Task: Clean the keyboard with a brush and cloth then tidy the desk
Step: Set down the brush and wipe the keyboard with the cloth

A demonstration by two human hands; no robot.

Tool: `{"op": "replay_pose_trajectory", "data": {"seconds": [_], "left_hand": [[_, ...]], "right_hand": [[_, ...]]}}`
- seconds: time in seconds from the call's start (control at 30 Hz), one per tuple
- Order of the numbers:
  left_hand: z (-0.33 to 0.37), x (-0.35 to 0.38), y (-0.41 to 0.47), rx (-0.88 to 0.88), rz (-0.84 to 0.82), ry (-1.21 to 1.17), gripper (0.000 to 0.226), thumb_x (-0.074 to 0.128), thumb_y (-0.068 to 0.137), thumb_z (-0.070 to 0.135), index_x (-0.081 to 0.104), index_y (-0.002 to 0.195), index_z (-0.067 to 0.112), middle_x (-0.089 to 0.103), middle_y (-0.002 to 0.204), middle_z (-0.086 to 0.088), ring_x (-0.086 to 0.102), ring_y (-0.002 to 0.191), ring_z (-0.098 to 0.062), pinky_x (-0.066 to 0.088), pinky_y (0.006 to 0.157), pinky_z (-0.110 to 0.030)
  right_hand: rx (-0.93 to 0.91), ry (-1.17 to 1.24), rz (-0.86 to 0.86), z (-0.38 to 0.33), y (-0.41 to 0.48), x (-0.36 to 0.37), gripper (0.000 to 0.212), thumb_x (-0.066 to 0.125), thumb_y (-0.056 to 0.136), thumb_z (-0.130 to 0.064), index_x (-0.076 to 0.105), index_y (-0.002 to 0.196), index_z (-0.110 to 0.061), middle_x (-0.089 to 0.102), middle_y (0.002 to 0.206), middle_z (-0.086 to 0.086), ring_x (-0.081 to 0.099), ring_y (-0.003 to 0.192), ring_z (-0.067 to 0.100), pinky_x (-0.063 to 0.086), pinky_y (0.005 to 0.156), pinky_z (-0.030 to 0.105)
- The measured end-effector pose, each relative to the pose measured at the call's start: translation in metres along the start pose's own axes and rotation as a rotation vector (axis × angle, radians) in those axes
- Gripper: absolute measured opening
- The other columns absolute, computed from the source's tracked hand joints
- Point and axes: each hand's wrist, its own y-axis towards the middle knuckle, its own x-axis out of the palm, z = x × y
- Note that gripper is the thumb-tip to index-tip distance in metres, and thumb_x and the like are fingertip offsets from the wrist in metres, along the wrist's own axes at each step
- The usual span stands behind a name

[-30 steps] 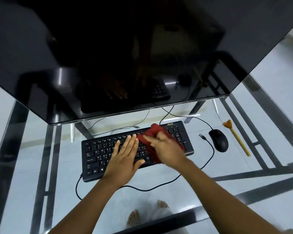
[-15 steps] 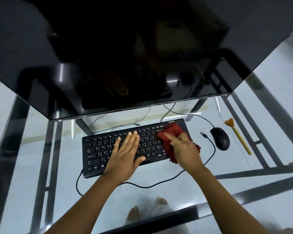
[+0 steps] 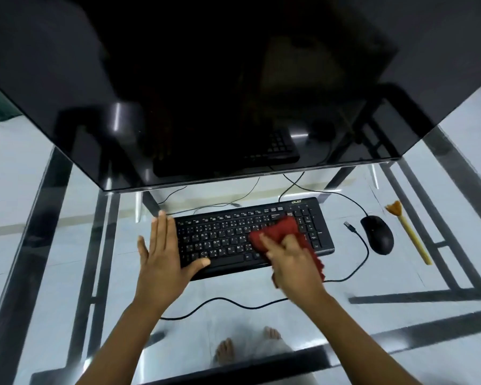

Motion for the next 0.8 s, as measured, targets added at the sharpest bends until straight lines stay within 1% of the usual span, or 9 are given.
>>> {"op": "replay_pose_trajectory", "data": {"seconds": [0.07, 0.13, 0.2, 0.3, 0.4, 0.47, 0.6, 0.67, 0.8], "left_hand": [[-0.015, 0.002, -0.003, -0.031, -0.053, -0.006, 0.125, 0.032, 0.065, 0.091, 0.002, 0.153, 0.009, -0.007, 0.162, -0.004, -0.015, 0.147, -0.013, -0.005, 0.117, -0.05], [-0.025, 0.006, -0.005, -0.028, -0.098, -0.014, 0.129, 0.025, 0.06, 0.096, 0.0, 0.154, 0.01, -0.009, 0.162, -0.002, -0.016, 0.146, -0.012, -0.005, 0.117, -0.049], [-0.029, 0.008, -0.003, -0.016, -0.112, -0.033, 0.132, 0.022, 0.057, 0.099, 0.003, 0.154, 0.011, -0.009, 0.161, -0.001, -0.014, 0.147, -0.012, -0.005, 0.117, -0.047], [-0.031, 0.006, 0.001, 0.006, -0.106, -0.057, 0.134, 0.023, 0.055, 0.1, 0.007, 0.153, 0.009, -0.004, 0.162, -0.003, -0.007, 0.148, -0.016, 0.001, 0.118, -0.048], [-0.034, 0.004, 0.004, 0.034, -0.103, -0.054, 0.135, 0.024, 0.054, 0.099, 0.008, 0.153, 0.008, -0.006, 0.161, -0.001, -0.008, 0.148, -0.015, 0.001, 0.118, -0.047], [-0.035, 0.002, 0.005, 0.053, -0.104, -0.029, 0.135, 0.023, 0.054, 0.099, 0.007, 0.153, 0.008, -0.01, 0.158, 0.003, -0.009, 0.147, -0.014, 0.0, 0.118, -0.045], [-0.039, -0.001, 0.002, 0.072, -0.116, -0.034, 0.135, 0.022, 0.054, 0.099, 0.004, 0.153, 0.01, -0.011, 0.158, 0.003, -0.01, 0.147, -0.013, -0.001, 0.118, -0.044], [-0.04, 0.0, -0.001, 0.071, -0.104, -0.06, 0.132, 0.029, 0.057, 0.096, 0.004, 0.153, 0.01, -0.012, 0.157, 0.005, -0.009, 0.147, -0.013, 0.001, 0.118, -0.044], [-0.039, 0.005, -0.009, 0.057, -0.085, -0.068, 0.127, 0.034, 0.061, 0.092, 0.006, 0.153, 0.009, -0.008, 0.159, 0.003, -0.004, 0.148, -0.015, 0.001, 0.117, -0.044]], "right_hand": [[-0.248, -0.028, -0.107, -0.015, -0.002, 0.004, 0.057, 0.066, 0.08, -0.015, 0.054, 0.132, -0.036, 0.049, 0.09, -0.002, 0.047, 0.061, 0.017, 0.05, 0.065, 0.026], [-0.318, -0.062, -0.13, -0.016, 0.012, 0.008, 0.047, 0.055, 0.087, -0.026, 0.054, 0.131, -0.04, 0.051, 0.092, -0.003, 0.05, 0.067, 0.018, 0.048, 0.07, 0.027], [-0.103, -0.008, -0.084, -0.009, 0.031, 0.007, 0.042, 0.047, 0.093, -0.028, 0.053, 0.134, -0.036, 0.056, 0.102, 0.002, 0.059, 0.074, 0.028, 0.053, 0.078, 0.036], [0.095, -0.028, 0.078, -0.014, 0.04, 0.015, 0.04, 0.059, 0.089, -0.019, 0.061, 0.128, -0.023, 0.06, 0.096, 0.009, 0.061, 0.066, 0.029, 0.054, 0.074, 0.041], [-0.222, -0.037, -0.03, -0.049, 0.026, 0.027, 0.057, 0.076, 0.072, -0.015, 0.062, 0.127, -0.025, 0.055, 0.09, 0.001, 0.054, 0.066, 0.019, 0.05, 0.071, 0.036], [-0.369, -0.068, -0.127, -0.048, 0.032, 0.027, 0.056, 0.069, 0.077, -0.017, 0.057, 0.13, -0.031, 0.053, 0.092, -0.002, 0.058, 0.075, 0.02, 0.047, 0.075, 0.036], [0.086, 0.0, 0.036, -0.03, 0.065, 0.019, 0.041, 0.053, 0.093, -0.018, 0.056, 0.133, -0.026, 0.059, 0.104, 0.007, 0.065, 0.079, 0.029, 0.05, 0.084, 0.041], [0.151, -0.031, 0.044, -0.043, 0.064, 0.025, 0.045, 0.055, 0.092, -0.015, 0.052, 0.136, -0.024, 0.057, 0.106, 0.008, 0.062, 0.08, 0.03, 0.049, 0.085, 0.042], [-0.348, -0.026, -0.194, -0.086, 0.04, 0.037, 0.056, 0.058, 0.086, -0.015, 0.047, 0.139, -0.031, 0.05, 0.096, 0.001, 0.056, 0.077, 0.027, 0.047, 0.074, 0.037]]}}
